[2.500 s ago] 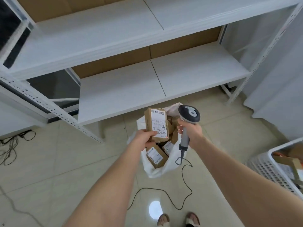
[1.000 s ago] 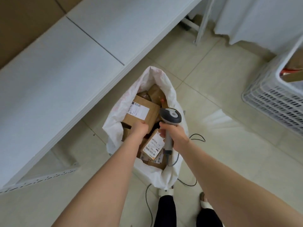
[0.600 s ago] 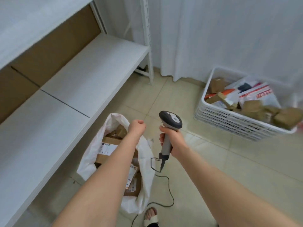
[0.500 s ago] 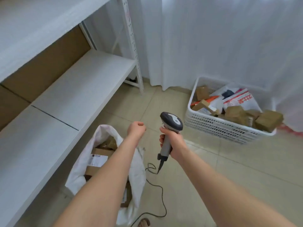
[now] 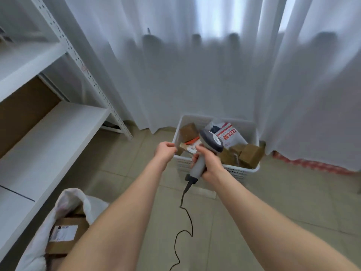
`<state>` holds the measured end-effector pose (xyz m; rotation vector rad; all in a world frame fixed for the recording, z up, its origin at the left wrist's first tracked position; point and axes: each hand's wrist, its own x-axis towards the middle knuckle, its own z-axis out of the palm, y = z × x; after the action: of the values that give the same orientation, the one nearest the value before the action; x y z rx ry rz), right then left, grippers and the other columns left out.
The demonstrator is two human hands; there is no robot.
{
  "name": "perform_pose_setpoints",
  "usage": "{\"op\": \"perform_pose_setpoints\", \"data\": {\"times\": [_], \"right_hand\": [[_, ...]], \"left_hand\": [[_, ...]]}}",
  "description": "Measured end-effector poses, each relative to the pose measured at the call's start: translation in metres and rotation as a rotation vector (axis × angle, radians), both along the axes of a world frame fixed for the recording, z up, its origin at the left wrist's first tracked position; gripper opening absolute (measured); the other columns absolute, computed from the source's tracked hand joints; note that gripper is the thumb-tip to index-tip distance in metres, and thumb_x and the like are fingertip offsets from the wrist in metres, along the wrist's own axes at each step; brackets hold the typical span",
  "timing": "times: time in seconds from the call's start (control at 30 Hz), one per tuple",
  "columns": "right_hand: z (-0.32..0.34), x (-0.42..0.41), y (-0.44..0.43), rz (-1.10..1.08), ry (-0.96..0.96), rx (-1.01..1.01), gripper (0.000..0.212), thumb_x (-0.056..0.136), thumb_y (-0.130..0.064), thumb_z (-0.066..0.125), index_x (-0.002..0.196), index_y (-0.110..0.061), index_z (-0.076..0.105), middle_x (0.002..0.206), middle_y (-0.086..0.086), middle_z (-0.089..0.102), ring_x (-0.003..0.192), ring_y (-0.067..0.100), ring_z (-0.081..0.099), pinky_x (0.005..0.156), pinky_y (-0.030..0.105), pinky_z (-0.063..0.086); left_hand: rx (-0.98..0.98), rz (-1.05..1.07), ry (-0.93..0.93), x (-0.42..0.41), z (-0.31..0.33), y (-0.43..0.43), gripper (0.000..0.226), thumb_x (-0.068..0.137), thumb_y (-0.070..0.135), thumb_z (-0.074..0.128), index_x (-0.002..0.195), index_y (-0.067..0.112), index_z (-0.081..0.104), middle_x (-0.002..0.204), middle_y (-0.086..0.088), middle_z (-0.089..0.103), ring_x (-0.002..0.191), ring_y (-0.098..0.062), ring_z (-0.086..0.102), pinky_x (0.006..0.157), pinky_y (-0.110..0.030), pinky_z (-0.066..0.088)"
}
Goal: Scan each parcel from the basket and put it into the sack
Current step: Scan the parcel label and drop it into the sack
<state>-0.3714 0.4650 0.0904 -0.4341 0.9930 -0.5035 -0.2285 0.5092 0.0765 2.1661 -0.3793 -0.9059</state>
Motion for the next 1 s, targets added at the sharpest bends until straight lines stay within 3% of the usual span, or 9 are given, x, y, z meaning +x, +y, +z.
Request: {"op": "perform_pose_setpoints", "data": {"times": [0.07, 0.27, 0.43, 0.63, 0.73, 0.8, 0.9, 1.0], "right_hand": [[0.001, -0.015, -0.028, -0.029, 0.002, 0.026, 0.008, 0.087, -0.01, 0.068, 0.083, -0.011, 0.061, 0.071, 0.006, 0.059, 0.069, 0.02, 0.057, 0.083, 0.037, 0.05], [-0.017, -0.032, -0.112, -0.053, 0.047, 0.058, 0.016, 0.086, -0.017, 0.071, 0.098, -0.008, 0.065, 0.07, 0.004, 0.062, 0.067, 0.016, 0.059, 0.079, 0.034, 0.051], [-0.048, -0.025, -0.204, -0.083, 0.101, 0.105, 0.011, 0.088, -0.016, 0.069, 0.094, -0.008, 0.064, 0.074, 0.005, 0.062, 0.067, 0.015, 0.058, 0.071, 0.031, 0.051], [-0.125, -0.002, -0.334, -0.066, 0.253, 0.129, 0.038, 0.084, -0.022, 0.074, 0.119, -0.011, 0.063, 0.092, 0.006, 0.067, 0.076, 0.018, 0.062, 0.06, 0.034, 0.05], [-0.166, 0.001, -0.382, -0.066, 0.294, 0.175, 0.033, 0.084, -0.02, 0.073, 0.114, -0.008, 0.066, 0.08, 0.005, 0.067, 0.072, 0.017, 0.061, 0.063, 0.033, 0.05], [-0.197, 0.002, -0.409, -0.078, 0.323, 0.188, 0.03, 0.085, -0.019, 0.072, 0.111, -0.006, 0.066, 0.075, 0.005, 0.066, 0.07, 0.017, 0.061, 0.065, 0.033, 0.05], [-0.247, 0.005, -0.443, -0.063, 0.355, 0.183, 0.03, 0.086, -0.017, 0.07, 0.113, -0.007, 0.063, 0.08, 0.006, 0.066, 0.071, 0.016, 0.062, 0.065, 0.032, 0.051], [-0.297, 0.011, -0.468, -0.033, 0.383, 0.187, 0.034, 0.085, -0.018, 0.071, 0.117, -0.009, 0.062, 0.086, 0.006, 0.069, 0.07, 0.014, 0.063, 0.061, 0.03, 0.051]], "left_hand": [[-0.007, -0.018, 0.015, -0.012, 0.001, -0.029, 0.03, 0.087, 0.005, 0.058, 0.116, 0.01, 0.063, 0.114, -0.01, 0.063, 0.102, -0.021, 0.056, 0.096, -0.037, 0.05], [0.006, -0.062, 0.044, -0.025, -0.014, -0.119, 0.029, 0.088, 0.007, 0.058, 0.116, 0.012, 0.062, 0.12, -0.01, 0.062, 0.112, -0.025, 0.057, 0.098, -0.041, 0.049], [0.024, -0.123, 0.075, -0.015, -0.049, -0.215, 0.032, 0.09, 0.008, 0.057, 0.122, 0.012, 0.06, 0.124, -0.009, 0.06, 0.115, -0.026, 0.055, 0.1, -0.044, 0.048], [0.113, -0.208, 0.082, 0.007, -0.131, -0.343, 0.038, 0.092, 0.01, 0.059, 0.129, 0.01, 0.056, 0.13, -0.01, 0.057, 0.117, -0.025, 0.055, 0.099, -0.04, 0.049], [0.171, -0.251, 0.096, 0.008, -0.175, -0.39, 0.044, 0.091, 0.011, 0.061, 0.134, 0.009, 0.052, 0.134, -0.012, 0.055, 0.119, -0.026, 0.054, 0.099, -0.037, 0.048], [0.199, -0.258, 0.135, 0.008, -0.206, -0.416, 0.047, 0.091, 0.011, 0.061, 0.136, 0.009, 0.049, 0.134, -0.013, 0.055, 0.117, -0.025, 0.056, 0.091, -0.031, 0.05], [0.233, -0.255, 0.184, 0.006, -0.253, -0.448, 0.049, 0.092, 0.013, 0.061, 0.138, 0.009, 0.045, 0.13, -0.013, 0.056, 0.111, -0.022, 0.058, 0.079, -0.026, 0.048], [0.271, -0.274, 0.165, 0.006, -0.299, -0.476, 0.045, 0.092, 0.011, 0.061, 0.134, 0.007, 0.047, 0.126, -0.012, 0.059, 0.104, -0.02, 0.059, 0.078, -0.025, 0.047]]}}
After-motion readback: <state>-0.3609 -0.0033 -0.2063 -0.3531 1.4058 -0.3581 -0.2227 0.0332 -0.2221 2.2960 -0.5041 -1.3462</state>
